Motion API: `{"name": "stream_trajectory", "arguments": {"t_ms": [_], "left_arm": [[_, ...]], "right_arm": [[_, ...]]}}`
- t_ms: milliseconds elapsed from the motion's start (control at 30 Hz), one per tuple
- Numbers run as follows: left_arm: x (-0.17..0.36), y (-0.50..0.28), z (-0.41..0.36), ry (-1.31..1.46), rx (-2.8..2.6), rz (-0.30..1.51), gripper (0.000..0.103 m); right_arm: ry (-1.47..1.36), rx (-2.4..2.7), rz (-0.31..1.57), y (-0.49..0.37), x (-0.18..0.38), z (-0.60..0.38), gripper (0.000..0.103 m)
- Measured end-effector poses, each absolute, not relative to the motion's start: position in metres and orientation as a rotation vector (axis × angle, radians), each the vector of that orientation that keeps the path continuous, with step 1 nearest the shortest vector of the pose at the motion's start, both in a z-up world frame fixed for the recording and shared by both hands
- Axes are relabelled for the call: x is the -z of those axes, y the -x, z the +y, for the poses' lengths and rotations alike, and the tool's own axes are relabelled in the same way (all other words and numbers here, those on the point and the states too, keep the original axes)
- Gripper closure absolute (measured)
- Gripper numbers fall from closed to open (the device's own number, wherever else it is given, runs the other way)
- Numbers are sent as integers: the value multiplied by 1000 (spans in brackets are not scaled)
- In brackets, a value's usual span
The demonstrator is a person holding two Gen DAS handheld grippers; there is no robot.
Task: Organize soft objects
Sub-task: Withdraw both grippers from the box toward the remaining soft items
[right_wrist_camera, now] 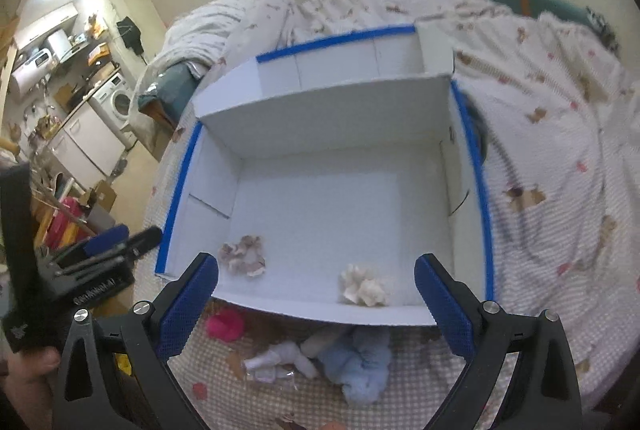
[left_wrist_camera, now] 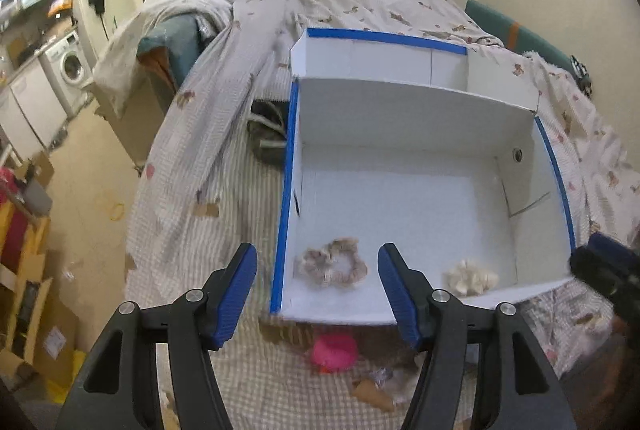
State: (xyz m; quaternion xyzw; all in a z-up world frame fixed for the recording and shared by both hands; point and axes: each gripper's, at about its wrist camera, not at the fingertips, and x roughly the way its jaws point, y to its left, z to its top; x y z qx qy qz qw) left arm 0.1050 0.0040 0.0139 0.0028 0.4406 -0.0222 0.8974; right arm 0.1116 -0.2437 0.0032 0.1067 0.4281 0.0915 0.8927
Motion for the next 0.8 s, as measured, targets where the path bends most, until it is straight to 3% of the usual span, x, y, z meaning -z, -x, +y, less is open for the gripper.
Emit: {"name": "stream_trajectory", "arguments": {"t_ms": [600,800], "left_arm": [[-32,-48,12,93,79,836,43],[-27,-54,7,88,50,931,43]], "right_arm": [[-274,-147,876,-71,-8,-255,0],[-265,-198,875,-68,0,-261,0]]}}
